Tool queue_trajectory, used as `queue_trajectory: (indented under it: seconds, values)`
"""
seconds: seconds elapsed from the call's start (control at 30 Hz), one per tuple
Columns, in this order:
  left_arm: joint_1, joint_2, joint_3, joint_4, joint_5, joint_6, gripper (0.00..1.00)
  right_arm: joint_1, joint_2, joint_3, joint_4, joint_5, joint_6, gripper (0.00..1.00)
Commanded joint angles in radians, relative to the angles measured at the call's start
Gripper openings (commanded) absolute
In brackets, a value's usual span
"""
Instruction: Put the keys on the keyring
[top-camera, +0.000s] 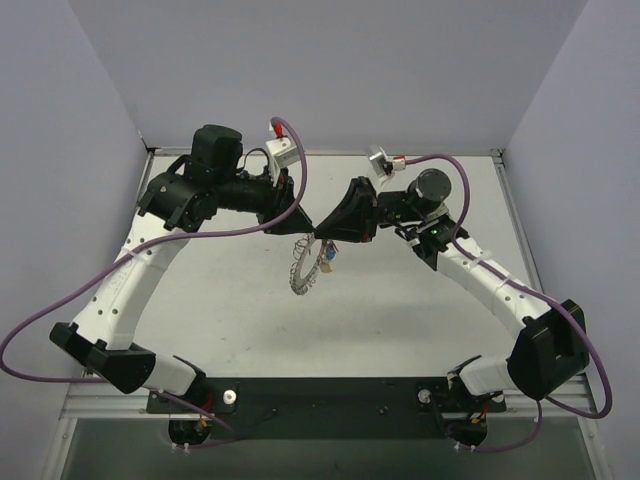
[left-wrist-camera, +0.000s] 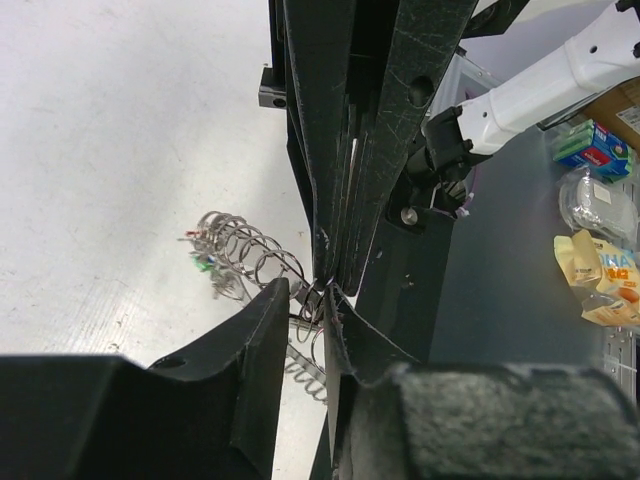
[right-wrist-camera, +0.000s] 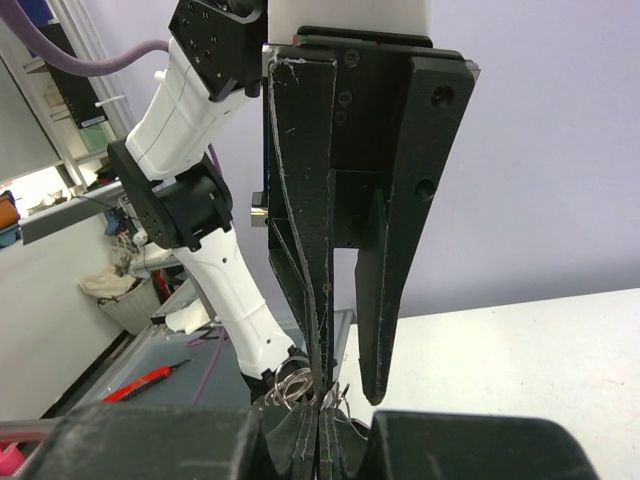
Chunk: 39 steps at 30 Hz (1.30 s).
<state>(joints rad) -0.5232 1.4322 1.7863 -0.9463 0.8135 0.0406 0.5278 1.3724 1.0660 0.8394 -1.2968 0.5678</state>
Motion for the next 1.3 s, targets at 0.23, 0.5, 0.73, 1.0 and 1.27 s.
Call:
queue_trajectory:
  seconds: [0.23,0.5,0.73,1.0,1.27]
  values:
    - [-0.020,0.002,0.036,-0.032,-0.020,0.050,0.29,-0.009,-0.019,0.031,0.132,0.002,-0.017,0.00]
    - [-0.031,0.004,0.036,-0.022,-0.023,0.048,0.20,-0.008,-0.012,0.031,0.153,-0.006,0.003,0.00]
    - [-0.031,-0.023,0.028,0.043,-0.036,0.015,0.48,-0.008,-0.013,0.029,0.158,-0.016,0.010,0.00]
    - [-0.031,-0.022,0.030,0.067,-0.020,0.007,0.43,-0.008,-0.013,0.026,0.176,-0.024,0.023,0.00]
    - [-0.029,-0.041,0.024,0.089,-0.030,-0.004,0.48,-0.008,-0.010,0.025,0.191,-0.029,0.035,0.00]
